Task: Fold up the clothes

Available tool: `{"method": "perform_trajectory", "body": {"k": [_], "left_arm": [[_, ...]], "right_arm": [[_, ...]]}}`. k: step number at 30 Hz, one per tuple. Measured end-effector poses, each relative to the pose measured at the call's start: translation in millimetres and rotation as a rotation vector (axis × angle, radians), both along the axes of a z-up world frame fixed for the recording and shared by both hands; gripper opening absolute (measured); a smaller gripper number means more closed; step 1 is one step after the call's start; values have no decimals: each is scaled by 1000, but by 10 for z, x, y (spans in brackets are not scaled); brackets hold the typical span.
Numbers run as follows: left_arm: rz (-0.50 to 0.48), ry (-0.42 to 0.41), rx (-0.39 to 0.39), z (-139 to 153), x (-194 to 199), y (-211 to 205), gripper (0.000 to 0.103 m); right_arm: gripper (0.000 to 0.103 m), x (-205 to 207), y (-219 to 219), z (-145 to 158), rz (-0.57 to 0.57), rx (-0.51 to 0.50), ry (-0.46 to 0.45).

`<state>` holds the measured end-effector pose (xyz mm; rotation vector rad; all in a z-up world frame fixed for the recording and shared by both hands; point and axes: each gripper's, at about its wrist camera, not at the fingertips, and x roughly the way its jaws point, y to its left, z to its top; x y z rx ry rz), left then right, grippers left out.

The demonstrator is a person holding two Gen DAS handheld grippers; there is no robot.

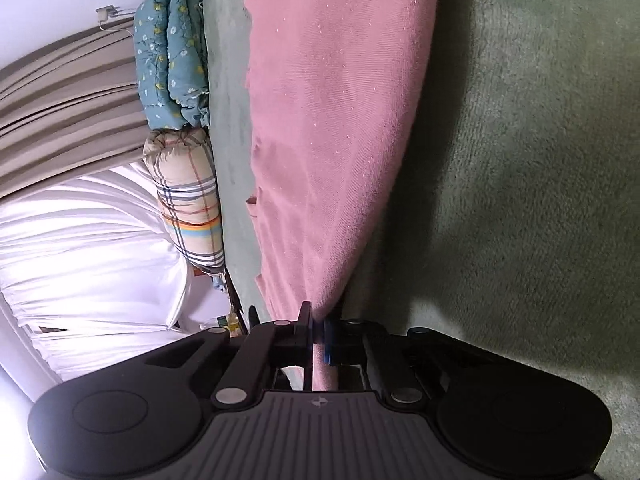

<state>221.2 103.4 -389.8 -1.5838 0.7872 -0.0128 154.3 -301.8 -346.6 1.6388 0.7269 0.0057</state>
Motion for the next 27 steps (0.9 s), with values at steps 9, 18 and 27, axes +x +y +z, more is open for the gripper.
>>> {"method": "perform_trajectory", "body": {"k": [9,18,27], "left_arm": [[93,-21,87,-33,-104,581,5],[67,11,76,-72,-37,590,12],[48,17,87,-89,44,603,12]], "right_arm": [[4,-48,-35,-48,-12,11,-8],[43,-414,-459,235,-4,-249,-79],[53,-900,-1595,81,-309,-201,-15]]}}
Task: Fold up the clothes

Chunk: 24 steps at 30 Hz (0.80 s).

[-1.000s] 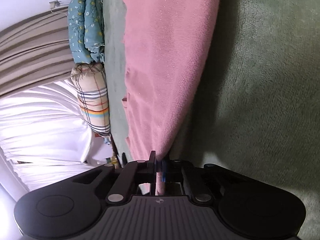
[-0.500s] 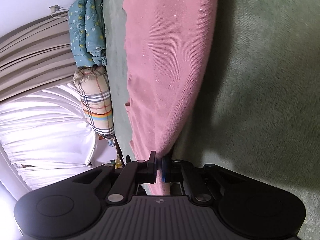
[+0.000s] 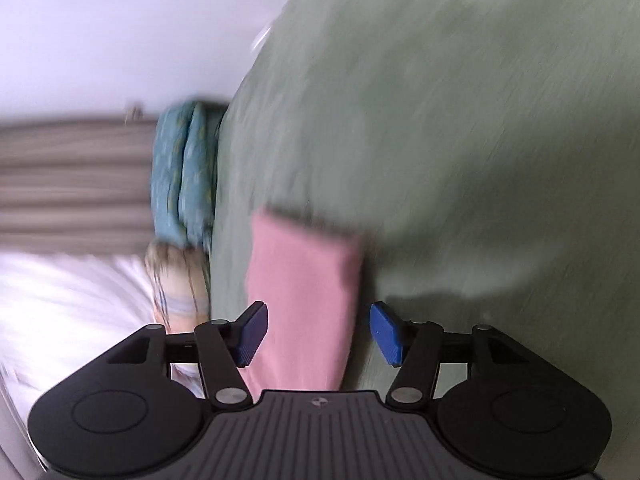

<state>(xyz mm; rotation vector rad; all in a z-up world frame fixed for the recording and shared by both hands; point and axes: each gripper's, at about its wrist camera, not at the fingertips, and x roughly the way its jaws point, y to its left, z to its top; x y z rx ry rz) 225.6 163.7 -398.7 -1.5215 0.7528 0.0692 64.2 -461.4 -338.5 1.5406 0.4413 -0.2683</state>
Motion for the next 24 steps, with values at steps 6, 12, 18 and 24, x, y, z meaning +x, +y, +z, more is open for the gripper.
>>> {"method": "perform_trajectory", "body": {"k": [6,12,18,24], "left_arm": [[-3,18,-13,-13,51,15,13],[-23,-21,54,89,98,22,5],[-94,-137,132,527,-72,44,4],[-135,-131,139,610,-443,148,4]], "right_arm": [[50,367,72,66,104,-134,19],[4,573,143,76,146,-210,111],[4,318,210,559,185,-375,38],[4,-172,211,508,137,-323,45]]}}
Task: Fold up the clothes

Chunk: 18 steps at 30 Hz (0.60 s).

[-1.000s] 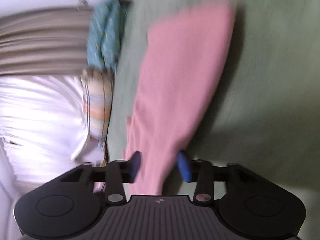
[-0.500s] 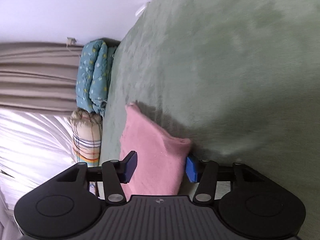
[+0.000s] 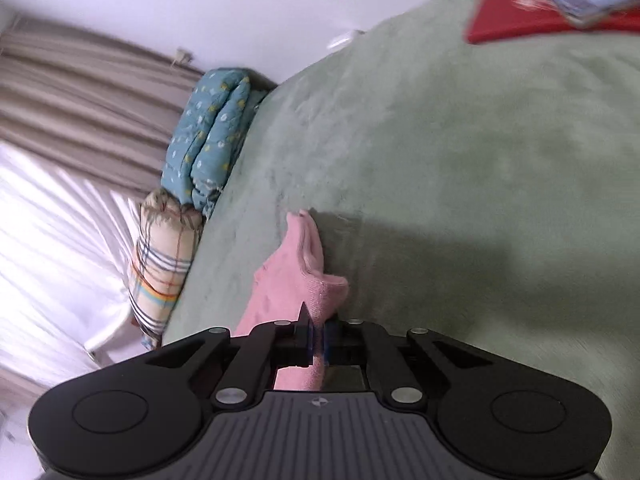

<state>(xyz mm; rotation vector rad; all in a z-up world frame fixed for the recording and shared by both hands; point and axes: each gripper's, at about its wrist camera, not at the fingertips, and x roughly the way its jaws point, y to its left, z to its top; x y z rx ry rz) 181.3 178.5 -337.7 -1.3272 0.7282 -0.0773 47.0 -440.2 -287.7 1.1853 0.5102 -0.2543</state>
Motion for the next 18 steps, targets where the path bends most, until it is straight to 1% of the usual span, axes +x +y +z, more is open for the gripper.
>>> {"method": "perform_trajectory", "body": {"k": [1,2,3,5,6,7,8,10,12,14,15,16,18], "left_arm": [[-24,28,32,-65,-56,5,4],[-48,73,56,-178,-107,-1,5],[-58,101,56,-259,-140,-1,5],[-40,114,-7,-459,-239,23,5],[-34,112,-21,-488,-246,36,6],[-32,106,-31,-488,-244,51,6],[-43,105,-21,-467,-221,61,6],[-66,99,18,-412,-175,78,7],[-69,89,38,-371,-155,96,8],[-63,77,31,-365,-158,102,8],[-60,66,28,-363,-166,102,8],[-56,54,25,-360,-173,102,8],[-71,16,35,-318,-147,79,7]], "right_arm": [[4,-35,1,-57,0,-10,25],[4,-44,11,-105,4,-29,58],[4,-53,21,-153,9,-48,91],[12,-80,40,-236,14,-85,152],[13,-135,42,-213,-5,-98,161],[20,-185,47,-184,-22,-114,171],[23,-215,64,-127,-33,-147,182],[33,-250,92,-31,-47,-209,199],[38,-268,117,69,-57,-276,217],[38,-277,165,238,-53,-370,230],[38,-240,237,376,-38,-446,229],[38,-122,311,471,-19,-501,221],[39,18,495,653,56,-578,166]]}}
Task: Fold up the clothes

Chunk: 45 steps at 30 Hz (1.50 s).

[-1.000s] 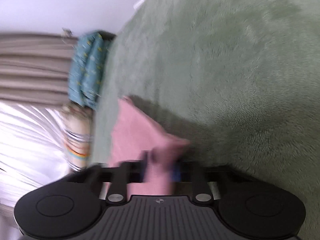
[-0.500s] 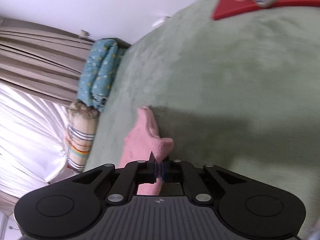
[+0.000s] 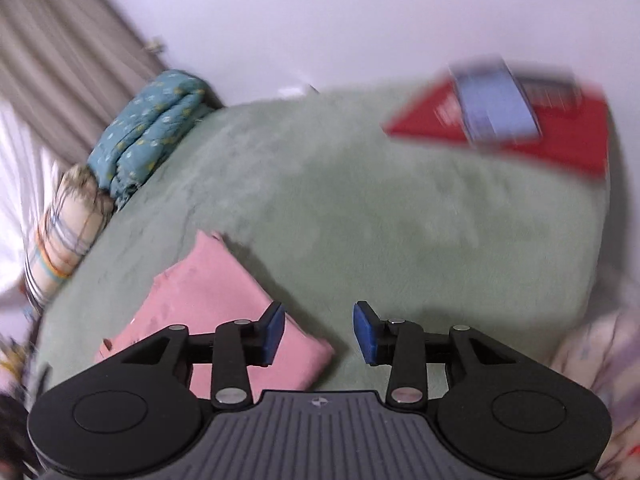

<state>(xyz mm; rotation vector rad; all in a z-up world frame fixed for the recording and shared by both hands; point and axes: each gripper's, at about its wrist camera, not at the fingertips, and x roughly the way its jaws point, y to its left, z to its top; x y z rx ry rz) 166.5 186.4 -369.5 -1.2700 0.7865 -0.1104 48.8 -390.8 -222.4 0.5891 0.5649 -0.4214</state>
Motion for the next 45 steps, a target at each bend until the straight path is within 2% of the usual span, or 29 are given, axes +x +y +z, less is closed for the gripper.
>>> {"method": "perform_trajectory", "body": {"k": [2,3,5,6,8,9,14,19,20,21,22,26,30,32,33,35,39,42,44,45], "left_arm": [[-59,-92,19,106,55,-37,6],[-81,-122,28,156,75,-44,6],[-132,-189,60,281,130,-72,6],[-144,-206,71,315,137,-86,6],[-176,-239,106,386,158,-115,6],[-185,-248,119,405,154,-128,6],[-224,-283,194,478,103,-195,6],[-262,-291,231,498,98,-288,6],[-272,-292,244,502,94,-305,6],[-283,-293,260,508,88,-322,6],[-297,-295,285,528,113,-357,6],[-369,-317,386,643,164,-505,6],[-390,-326,393,672,163,-591,6],[-390,-325,395,667,160,-600,6],[-391,-325,392,667,162,-604,6],[-396,-326,403,680,130,-595,6],[-411,-327,431,732,51,-582,6],[-398,-323,453,809,-1,-529,9],[-365,-347,408,840,-61,-413,25],[-351,-353,390,849,-65,-365,28]], "right_arm": [[46,192,203,116,137,17,-42],[51,399,419,184,297,63,-50],[53,661,699,196,463,146,-18],[53,933,1007,178,605,257,23],[53,1263,1396,117,728,352,87],[53,1517,1717,77,804,354,147],[53,2289,2857,-103,1024,80,395],[49,2501,3392,-355,1126,-49,576],[45,2496,3484,-416,1137,-83,610],[34,2485,3563,-478,1145,-132,641],[27,2460,3608,-497,1155,-168,655],[27,2367,3677,-533,1182,-216,686],[29,2327,3687,-545,1180,-230,718],[14,2291,3715,-545,1198,-274,710],[12,2249,3734,-535,1210,-323,696],[12,2202,3726,-499,1217,-338,677],[10,2185,3566,-402,1179,-284,620],[10,2275,3342,-299,1113,-179,557],[9,2300,3141,-198,1076,-126,500],[9,2300,2918,-77,1039,-85,443]]}}
